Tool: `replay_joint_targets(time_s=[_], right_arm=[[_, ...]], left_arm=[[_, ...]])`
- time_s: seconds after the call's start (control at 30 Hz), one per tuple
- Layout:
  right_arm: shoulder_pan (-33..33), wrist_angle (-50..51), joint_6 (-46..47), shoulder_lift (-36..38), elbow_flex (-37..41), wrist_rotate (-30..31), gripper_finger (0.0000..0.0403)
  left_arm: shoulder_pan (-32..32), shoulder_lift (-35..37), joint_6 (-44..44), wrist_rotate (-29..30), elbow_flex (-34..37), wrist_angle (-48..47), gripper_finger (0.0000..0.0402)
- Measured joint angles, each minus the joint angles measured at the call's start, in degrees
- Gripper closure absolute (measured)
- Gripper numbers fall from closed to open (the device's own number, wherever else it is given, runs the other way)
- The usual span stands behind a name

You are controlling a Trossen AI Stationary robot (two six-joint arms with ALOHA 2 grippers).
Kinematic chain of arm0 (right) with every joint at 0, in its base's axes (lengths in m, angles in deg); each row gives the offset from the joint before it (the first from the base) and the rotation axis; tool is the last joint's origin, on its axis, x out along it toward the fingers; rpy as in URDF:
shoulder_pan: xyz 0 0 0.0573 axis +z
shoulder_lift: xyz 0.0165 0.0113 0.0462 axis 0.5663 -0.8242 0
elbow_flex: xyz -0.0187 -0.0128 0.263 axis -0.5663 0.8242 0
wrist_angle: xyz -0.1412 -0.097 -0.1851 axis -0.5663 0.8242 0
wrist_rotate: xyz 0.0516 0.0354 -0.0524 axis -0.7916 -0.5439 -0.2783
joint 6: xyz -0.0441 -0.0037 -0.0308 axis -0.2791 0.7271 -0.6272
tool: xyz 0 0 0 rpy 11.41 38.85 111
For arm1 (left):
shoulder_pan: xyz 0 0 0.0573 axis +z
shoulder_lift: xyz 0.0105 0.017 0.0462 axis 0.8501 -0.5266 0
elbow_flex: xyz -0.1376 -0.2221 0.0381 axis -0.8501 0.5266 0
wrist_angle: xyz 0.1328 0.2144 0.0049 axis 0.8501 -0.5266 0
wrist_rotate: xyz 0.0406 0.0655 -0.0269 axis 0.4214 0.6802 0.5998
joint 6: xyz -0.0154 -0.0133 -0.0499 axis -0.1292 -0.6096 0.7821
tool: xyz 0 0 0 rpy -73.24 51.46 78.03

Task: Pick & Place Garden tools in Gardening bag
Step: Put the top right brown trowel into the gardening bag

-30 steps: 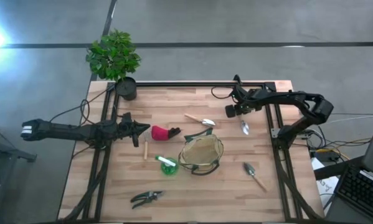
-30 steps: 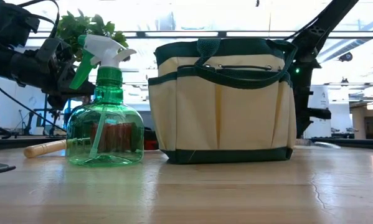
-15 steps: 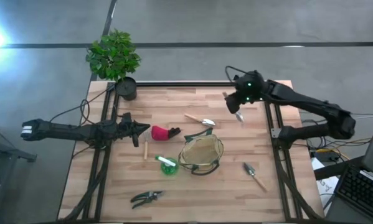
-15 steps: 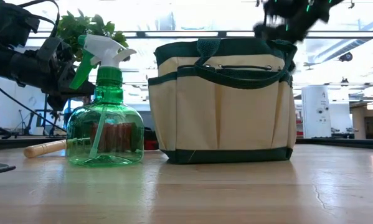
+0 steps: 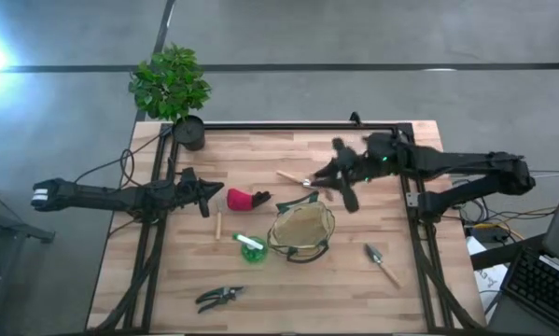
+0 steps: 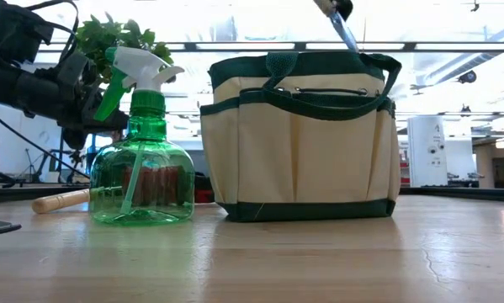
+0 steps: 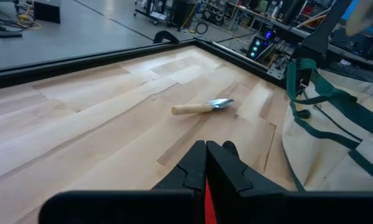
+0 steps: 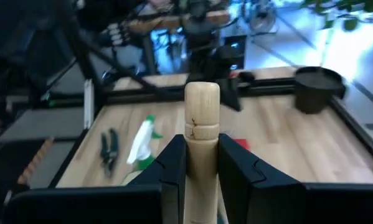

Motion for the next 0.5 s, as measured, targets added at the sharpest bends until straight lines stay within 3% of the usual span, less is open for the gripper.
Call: replay_joint_targets(time_s=[0.2,0.5], right_arm=[[1.4,-1.73,-0.11,-7.64,0.11,-1.19,0.0352],[3.8,-7.82,-0.59,-17.5,-2.52,-10.33,0.0352]], left_arm=[[0.0,-0.01,0.03,-0.02,-0.01,-0.02,0.0387],[-0.02,0.01,-0.02,-0.04,0.01,-0.41,0.0387]])
